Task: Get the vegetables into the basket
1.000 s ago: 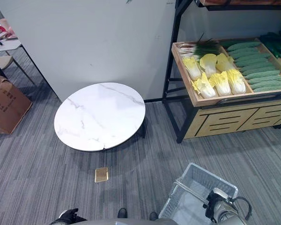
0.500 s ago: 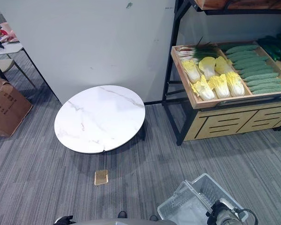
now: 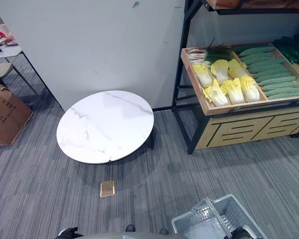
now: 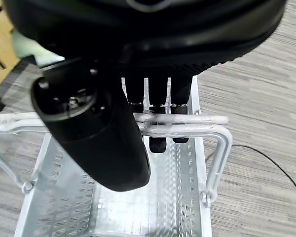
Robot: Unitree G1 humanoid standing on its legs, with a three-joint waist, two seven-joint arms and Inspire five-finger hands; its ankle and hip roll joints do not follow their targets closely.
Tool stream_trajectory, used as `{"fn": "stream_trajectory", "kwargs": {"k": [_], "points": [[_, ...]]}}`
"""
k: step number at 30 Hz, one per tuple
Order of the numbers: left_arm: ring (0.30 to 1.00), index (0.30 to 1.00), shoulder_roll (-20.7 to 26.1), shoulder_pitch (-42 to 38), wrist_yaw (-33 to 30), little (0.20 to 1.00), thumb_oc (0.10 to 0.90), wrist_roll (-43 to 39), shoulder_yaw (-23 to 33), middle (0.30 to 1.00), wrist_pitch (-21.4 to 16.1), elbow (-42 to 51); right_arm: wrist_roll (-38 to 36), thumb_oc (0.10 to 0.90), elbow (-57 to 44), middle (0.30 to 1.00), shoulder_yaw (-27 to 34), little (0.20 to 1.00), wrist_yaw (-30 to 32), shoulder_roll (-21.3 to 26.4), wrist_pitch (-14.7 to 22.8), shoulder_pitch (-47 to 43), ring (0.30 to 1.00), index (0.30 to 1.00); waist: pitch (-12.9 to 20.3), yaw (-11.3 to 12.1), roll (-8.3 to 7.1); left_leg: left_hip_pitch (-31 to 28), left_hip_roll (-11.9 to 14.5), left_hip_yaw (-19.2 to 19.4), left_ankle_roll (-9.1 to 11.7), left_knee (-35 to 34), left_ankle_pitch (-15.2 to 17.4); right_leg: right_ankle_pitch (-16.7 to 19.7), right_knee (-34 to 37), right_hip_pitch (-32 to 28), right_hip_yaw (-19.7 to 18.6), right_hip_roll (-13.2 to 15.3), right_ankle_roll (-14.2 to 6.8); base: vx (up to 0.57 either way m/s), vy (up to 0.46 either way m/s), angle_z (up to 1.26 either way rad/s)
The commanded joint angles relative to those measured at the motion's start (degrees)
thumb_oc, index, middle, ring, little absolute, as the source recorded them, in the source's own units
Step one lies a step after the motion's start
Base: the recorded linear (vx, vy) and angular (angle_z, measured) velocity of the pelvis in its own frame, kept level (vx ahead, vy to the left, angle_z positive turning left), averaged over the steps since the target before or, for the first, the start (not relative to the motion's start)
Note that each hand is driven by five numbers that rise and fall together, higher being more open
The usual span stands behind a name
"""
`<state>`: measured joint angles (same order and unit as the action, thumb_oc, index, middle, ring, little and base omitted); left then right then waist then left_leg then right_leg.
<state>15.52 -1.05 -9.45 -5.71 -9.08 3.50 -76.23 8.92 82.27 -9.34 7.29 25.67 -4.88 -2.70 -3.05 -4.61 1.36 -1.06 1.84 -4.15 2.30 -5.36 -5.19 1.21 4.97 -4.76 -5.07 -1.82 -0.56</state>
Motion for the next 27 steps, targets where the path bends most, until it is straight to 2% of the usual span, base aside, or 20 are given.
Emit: {"fn": "stream_trajectory", "kwargs": {"k": [1, 9, 12, 20, 27], "points": [[1.000, 1.000, 3.27, -3.43, -1.78, 1.000, 0.900, -0.13, 1.26, 1.000, -0.25, -1.74, -3.72, 0.400, 1.89, 0.300, 0.75, 0.300, 3.58, 3.23, -0.75, -2.69, 0.300, 0.300, 0.00, 0.10, -3.18, -5.23, -1.95, 0.97, 0.72, 0.36, 5.80, 1.17, -0.15, 1.43, -0.35, 4.73, -6.72, 0.00, 0.000, 0.00], [1.000, 1.000, 2.67, -3.87, -1.94, 1.000, 0.900, -0.28, 1.09, 1.000, -0.23, -1.60, -6.33, 0.400, 1.21, 0.300, 1.43, 0.300, 4.21, 0.61, -0.31, -0.49, 0.300, 0.300, -0.33, -0.34, -3.09, -4.71, -2.12, 1.09, 0.73, 0.36, 5.11, 1.85, -0.23, 2.04, -0.35, 4.90, -6.77, -0.01, 0.001, -0.01], [1.000, 1.000, 2.60, -3.70, -1.95, 1.000, 0.900, -0.51, 1.23, 1.000, -0.17, -1.62, -6.82, 0.400, 0.96, 0.300, 1.67, 0.300, 4.37, 0.57, -0.24, -0.17, 0.300, 0.300, -0.32, -0.62, -2.81, -5.26, -2.20, 1.14, 0.49, 0.36, 5.87, 1.30, -0.45, 1.75, -0.72, 4.89, -6.80, 0.01, 0.003, 0.00], [1.000, 1.000, 2.13, -3.10, -1.83, 1.000, 0.900, -3.06, 2.38, 1.000, -0.32, -1.23, -7.54, 0.400, -1.03, 0.300, 2.68, 0.300, 4.68, 1.48, 0.06, 1.18, 0.300, 0.300, -0.43, -1.53, -2.31, -5.03, -2.69, 2.61, 0.15, 0.36, 5.42, 2.48, -0.82, 3.24, -2.63, 4.93, -7.09, -0.03, 0.021, -0.13], [1.000, 1.000, 1.39, -2.56, -1.05, 1.000, 0.900, -5.70, 2.29, 1.000, -0.76, -0.40, -8.74, 0.400, -3.71, 0.300, 4.20, 0.300, 4.83, 3.78, 0.18, 1.97, 0.300, 0.300, -0.44, -3.79, -1.57, -5.49, -3.45, 4.96, -0.40, 0.36, 6.22, 2.84, -1.76, 4.66, -5.07, 5.35, -7.74, -0.03, 0.028, -0.16]]}}
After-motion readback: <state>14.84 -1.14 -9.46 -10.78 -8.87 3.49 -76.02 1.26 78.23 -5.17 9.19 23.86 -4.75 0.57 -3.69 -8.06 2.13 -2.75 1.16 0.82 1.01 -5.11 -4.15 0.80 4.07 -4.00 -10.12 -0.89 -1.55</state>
